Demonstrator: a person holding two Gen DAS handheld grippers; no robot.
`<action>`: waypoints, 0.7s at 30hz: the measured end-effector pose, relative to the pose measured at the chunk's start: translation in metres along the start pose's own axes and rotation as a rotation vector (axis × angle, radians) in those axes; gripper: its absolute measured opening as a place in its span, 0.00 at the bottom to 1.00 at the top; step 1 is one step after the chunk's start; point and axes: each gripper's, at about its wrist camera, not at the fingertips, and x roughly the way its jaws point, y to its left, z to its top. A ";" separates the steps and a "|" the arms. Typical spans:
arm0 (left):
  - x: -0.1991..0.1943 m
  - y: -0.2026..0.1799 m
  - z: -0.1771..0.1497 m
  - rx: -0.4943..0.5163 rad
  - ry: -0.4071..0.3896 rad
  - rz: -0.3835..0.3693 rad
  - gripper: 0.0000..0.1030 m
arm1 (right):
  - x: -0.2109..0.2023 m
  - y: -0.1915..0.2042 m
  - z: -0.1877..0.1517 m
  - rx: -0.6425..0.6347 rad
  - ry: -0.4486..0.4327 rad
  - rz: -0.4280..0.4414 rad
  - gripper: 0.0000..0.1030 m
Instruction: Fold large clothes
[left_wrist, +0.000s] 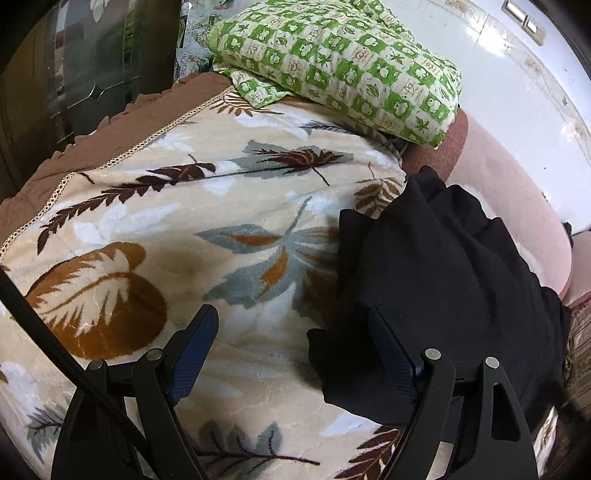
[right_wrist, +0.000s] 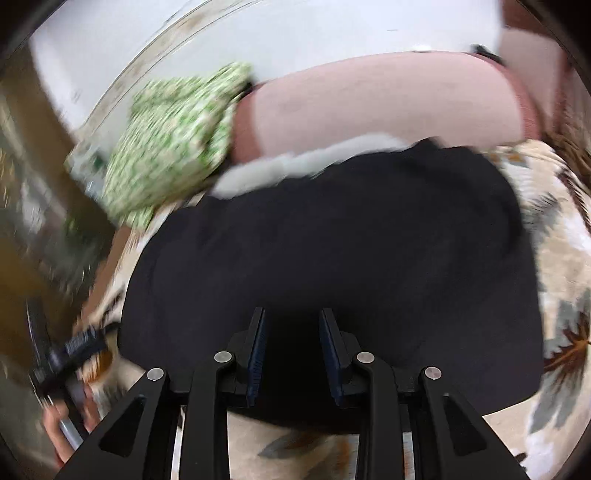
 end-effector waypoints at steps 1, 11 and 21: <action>0.000 0.002 0.001 -0.008 0.002 -0.004 0.80 | 0.005 0.005 -0.004 -0.032 0.000 -0.013 0.41; 0.001 0.017 0.009 -0.062 0.005 0.006 0.80 | 0.040 -0.007 -0.012 -0.018 0.038 0.000 0.49; 0.004 0.015 0.010 -0.050 0.020 -0.028 0.80 | -0.027 -0.022 -0.052 0.001 -0.010 -0.005 0.55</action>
